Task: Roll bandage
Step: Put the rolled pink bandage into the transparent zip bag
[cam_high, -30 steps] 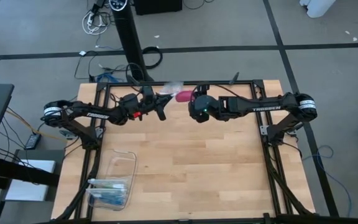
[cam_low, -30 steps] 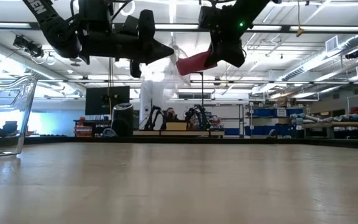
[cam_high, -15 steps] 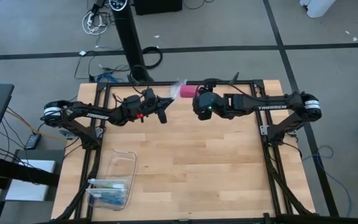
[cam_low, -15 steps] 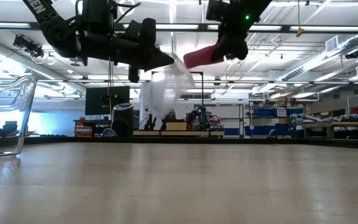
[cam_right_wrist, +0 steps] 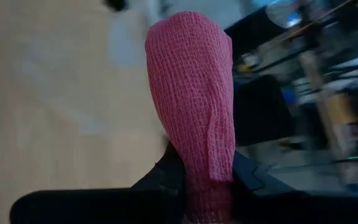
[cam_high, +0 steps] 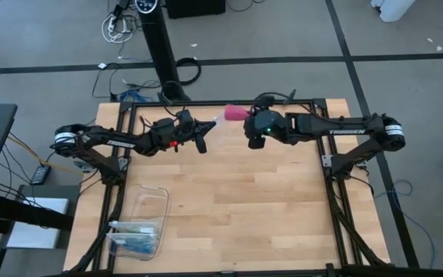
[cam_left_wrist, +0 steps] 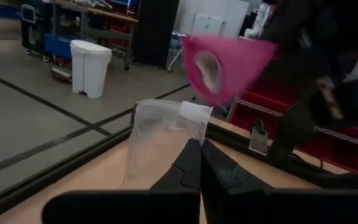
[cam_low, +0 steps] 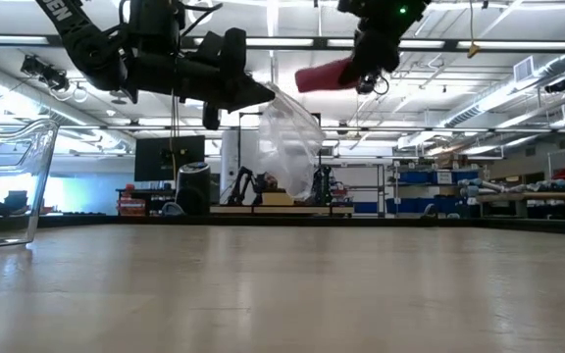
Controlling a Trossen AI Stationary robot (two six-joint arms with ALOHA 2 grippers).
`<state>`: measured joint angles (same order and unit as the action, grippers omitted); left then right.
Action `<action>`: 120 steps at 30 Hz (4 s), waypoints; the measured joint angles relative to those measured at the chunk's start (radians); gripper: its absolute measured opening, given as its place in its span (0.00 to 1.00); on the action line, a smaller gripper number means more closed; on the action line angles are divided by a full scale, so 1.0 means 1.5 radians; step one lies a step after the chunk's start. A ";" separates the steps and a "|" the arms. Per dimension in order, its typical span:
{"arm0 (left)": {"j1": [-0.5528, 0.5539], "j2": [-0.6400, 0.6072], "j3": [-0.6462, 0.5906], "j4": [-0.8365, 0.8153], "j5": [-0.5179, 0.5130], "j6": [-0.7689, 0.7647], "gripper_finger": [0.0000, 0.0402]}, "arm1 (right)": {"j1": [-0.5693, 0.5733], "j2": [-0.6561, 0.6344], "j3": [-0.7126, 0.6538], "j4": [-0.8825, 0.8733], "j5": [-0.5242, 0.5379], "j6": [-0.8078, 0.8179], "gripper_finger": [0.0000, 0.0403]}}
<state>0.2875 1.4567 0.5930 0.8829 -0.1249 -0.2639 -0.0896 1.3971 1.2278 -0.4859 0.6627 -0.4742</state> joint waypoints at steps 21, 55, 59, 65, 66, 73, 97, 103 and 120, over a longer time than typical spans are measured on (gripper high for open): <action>0.013 -0.012 -0.001 0.007 0.039 -0.013 0.00 | -0.031 0.081 -0.400 0.336 -0.764 0.496 0.13; 0.013 -0.012 -0.001 -0.032 0.036 -0.002 0.00 | 0.060 0.031 -0.253 0.144 -0.459 0.292 0.59; 0.013 -0.012 -0.001 -0.036 0.036 -0.001 0.00 | 0.122 0.095 -0.176 0.028 -0.386 0.287 0.59; 0.013 -0.012 -0.001 -0.047 0.036 0.014 0.00 | 0.193 0.125 -0.141 -0.017 -0.310 0.331 0.59; 0.013 -0.012 -0.001 -0.046 0.036 0.016 0.00 | 0.199 0.127 -0.141 -0.013 -0.301 0.337 0.58; 0.013 -0.012 -0.001 -0.045 0.038 0.016 0.00 | 0.197 0.183 -0.138 0.012 -0.275 0.318 0.57; 0.013 -0.012 -0.001 -0.054 0.039 0.023 0.00 | 0.180 0.289 -0.048 -0.074 -0.270 0.210 0.22; 0.008 -0.012 -0.001 -0.070 0.111 0.080 0.00 | 0.167 0.200 0.048 -0.216 -0.176 0.198 0.19; -0.047 -0.012 0.011 -0.095 0.199 0.196 0.00 | 0.059 0.105 0.119 -0.238 -0.178 0.173 0.18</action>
<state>0.2168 1.4385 0.6094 0.7403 0.1730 0.0301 -0.0017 1.5552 1.4067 -0.8425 0.3960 -0.2151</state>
